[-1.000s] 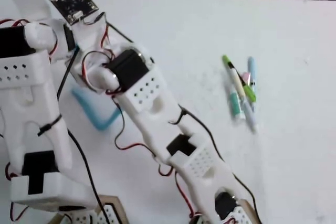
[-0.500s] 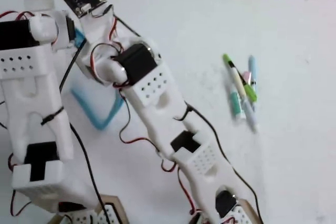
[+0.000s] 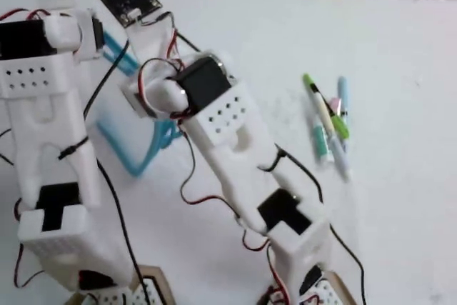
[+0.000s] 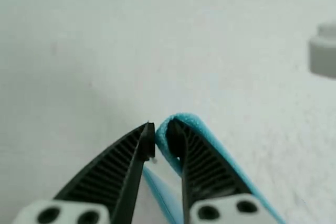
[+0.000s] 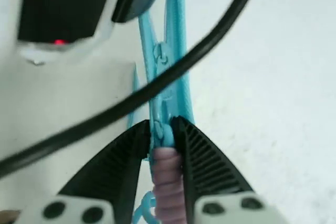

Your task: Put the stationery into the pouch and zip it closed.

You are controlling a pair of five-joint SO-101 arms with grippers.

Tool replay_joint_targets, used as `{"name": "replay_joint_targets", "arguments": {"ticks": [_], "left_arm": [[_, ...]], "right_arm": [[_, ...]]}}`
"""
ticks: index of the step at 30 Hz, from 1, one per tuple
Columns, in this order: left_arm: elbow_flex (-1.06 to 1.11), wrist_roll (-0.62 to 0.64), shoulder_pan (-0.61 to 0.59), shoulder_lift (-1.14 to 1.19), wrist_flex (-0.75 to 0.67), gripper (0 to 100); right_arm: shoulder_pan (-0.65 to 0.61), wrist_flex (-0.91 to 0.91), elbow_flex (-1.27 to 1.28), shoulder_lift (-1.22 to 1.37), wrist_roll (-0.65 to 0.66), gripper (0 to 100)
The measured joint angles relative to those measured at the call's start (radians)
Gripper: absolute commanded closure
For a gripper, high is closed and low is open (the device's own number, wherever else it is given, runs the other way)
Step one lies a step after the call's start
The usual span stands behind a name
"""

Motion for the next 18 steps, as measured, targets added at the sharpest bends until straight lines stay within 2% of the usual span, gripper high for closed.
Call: {"name": "replay_joint_targets", "arguments": {"ticks": [5,10,18], "left_arm": [[-0.003,-0.003,-0.017,0.0,-0.006,98],[-0.003,-0.003,-0.157,0.044,-0.006,98],[-0.003,-0.003,-0.163,0.044,-0.006,98]], "right_arm": [[0.015,0.029,0.152,-0.109,0.074,98.1],[0.04,0.06,0.293,-0.178,0.149,98.1],[0.04,0.057,0.327,-0.245,0.181,98.1]]}}
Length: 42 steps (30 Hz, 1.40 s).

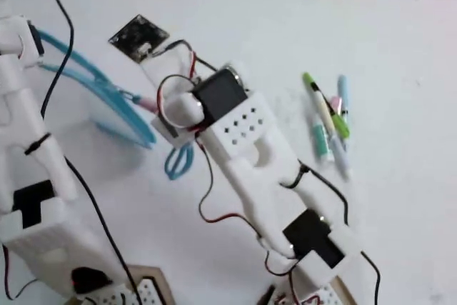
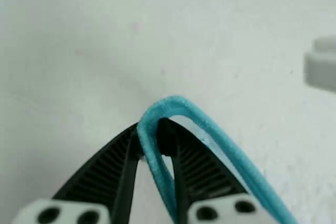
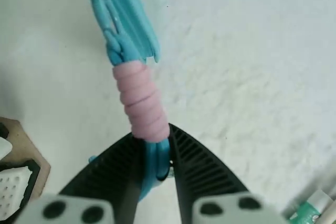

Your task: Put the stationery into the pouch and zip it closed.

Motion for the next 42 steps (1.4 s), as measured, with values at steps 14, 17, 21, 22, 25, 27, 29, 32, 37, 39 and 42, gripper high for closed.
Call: {"name": "replay_joint_targets", "arguments": {"ticks": [14,17,21,22,25,27,29,32,37,39,42], "left_arm": [[0.002,0.006,-0.003,0.002,0.003,98],[0.002,0.008,-0.002,0.002,0.003,98],[0.002,0.008,0.002,0.002,0.003,98],[0.002,0.008,0.008,0.002,0.003,98],[0.002,0.008,0.023,0.002,0.003,98],[0.002,0.008,0.025,0.002,0.003,98],[0.002,0.008,0.028,0.002,0.002,98],[0.002,0.008,0.028,0.002,0.0,98],[0.002,0.008,0.028,0.002,0.002,98],[-0.029,0.008,0.028,0.003,0.011,98],[-0.074,0.009,0.032,0.006,0.018,98]], "right_arm": [[0.002,-0.086,0.0,-0.054,0.009,54.6],[0.006,-0.087,-0.023,-0.086,0.009,56.5],[0.048,-0.087,-0.08,-0.147,0.009,58.4],[0.068,-0.087,-0.092,-0.167,0.009,58.5],[0.135,-0.072,-0.118,-0.235,0.014,58.5],[0.183,-0.052,-0.126,-0.281,0.048,58.6],[0.233,-0.028,-0.127,-0.325,0.086,58.6],[0.33,0.005,-0.127,-0.365,0.121,58.7],[0.479,0.006,-0.028,-0.37,0.126,58.7],[0.448,0.006,0.037,-0.37,0.126,58.7],[0.298,0.006,0.101,-0.368,0.115,58.7]]}}
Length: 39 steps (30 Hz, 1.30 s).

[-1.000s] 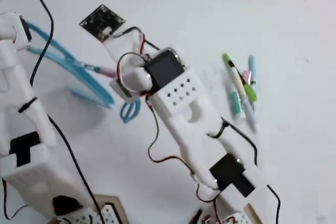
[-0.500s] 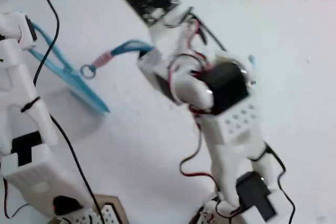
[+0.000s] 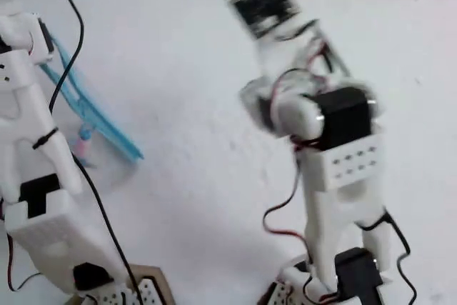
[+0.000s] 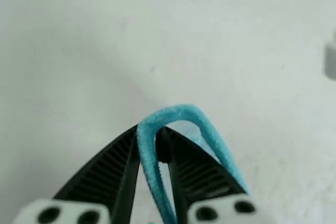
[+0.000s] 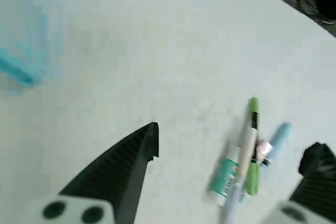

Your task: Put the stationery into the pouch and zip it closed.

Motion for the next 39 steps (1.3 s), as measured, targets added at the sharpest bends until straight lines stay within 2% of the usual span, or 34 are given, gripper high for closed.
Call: {"name": "replay_joint_targets", "arguments": {"ticks": [2,5,10,15,23,29,32,35,36,37,39], "left_arm": [[-0.025,0.002,0.005,0.002,0.009,98],[-0.032,0.002,0.005,0.002,0.012,98],[-0.032,0.02,0.005,0.002,0.025,98],[-0.032,0.023,0.005,0.002,0.026,98],[-0.035,0.025,0.003,0.002,0.044,98],[-0.038,0.029,0.003,0.002,0.066,98],[-0.038,0.029,0.003,0.002,0.075,98],[-0.043,0.029,0.003,0.002,0.091,98],[-0.043,0.029,0.003,0.002,0.092,98],[-0.043,0.029,0.003,0.002,0.092,98],[-0.043,0.018,0.003,0.002,0.094,98]], "right_arm": [[-0.129,-0.008,0.02,0.0,-0.058,58.7],[-0.287,-0.112,0.074,-0.002,-0.173,58.7],[-0.47,-0.425,0.226,-0.002,-0.331,58.7],[-0.608,-0.654,0.373,0.0,-0.414,58.7],[-0.623,-1.019,0.555,0.028,-0.423,58.7],[-0.612,-1.185,0.56,0.157,-0.425,59.8],[-0.595,-1.223,0.56,0.207,-0.416,72.1],[-0.569,-1.234,0.562,0.216,-0.362,95.9],[-0.562,-1.234,0.562,0.216,-0.35,99.7],[-0.551,-1.234,0.562,0.216,-0.345,95.7],[-0.531,-1.234,0.562,0.216,-0.334,97.8]]}}
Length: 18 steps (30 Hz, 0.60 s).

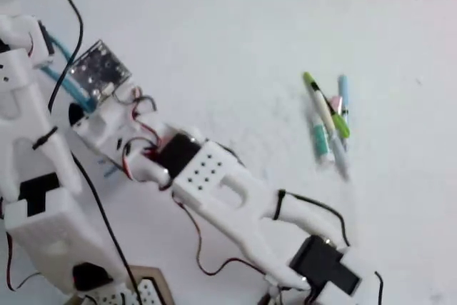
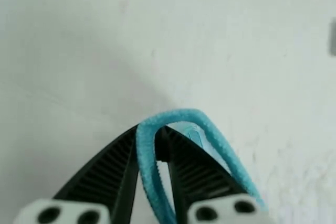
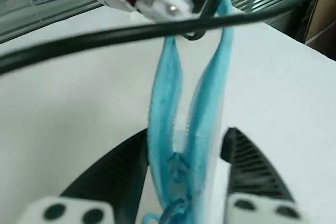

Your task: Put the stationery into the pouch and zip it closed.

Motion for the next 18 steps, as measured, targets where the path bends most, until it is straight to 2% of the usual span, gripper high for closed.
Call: {"name": "replay_joint_targets", "arguments": {"ticks": [4,7,11,18], "left_arm": [[0.017,-0.109,0.003,-0.018,0.006,93],[0.129,-0.252,0.018,-0.114,0.006,86],[0.292,-0.361,0.026,-0.259,0.005,77],[0.427,-0.427,0.026,-0.494,0.005,75]], "right_arm": [[0.035,0.003,0.0,-0.002,0.031,97.7],[0.038,0.038,0.005,-0.021,0.149,97.5],[0.04,0.101,0.006,-0.049,0.249,97.5],[0.04,0.161,0.008,-0.094,0.339,97.5]]}}
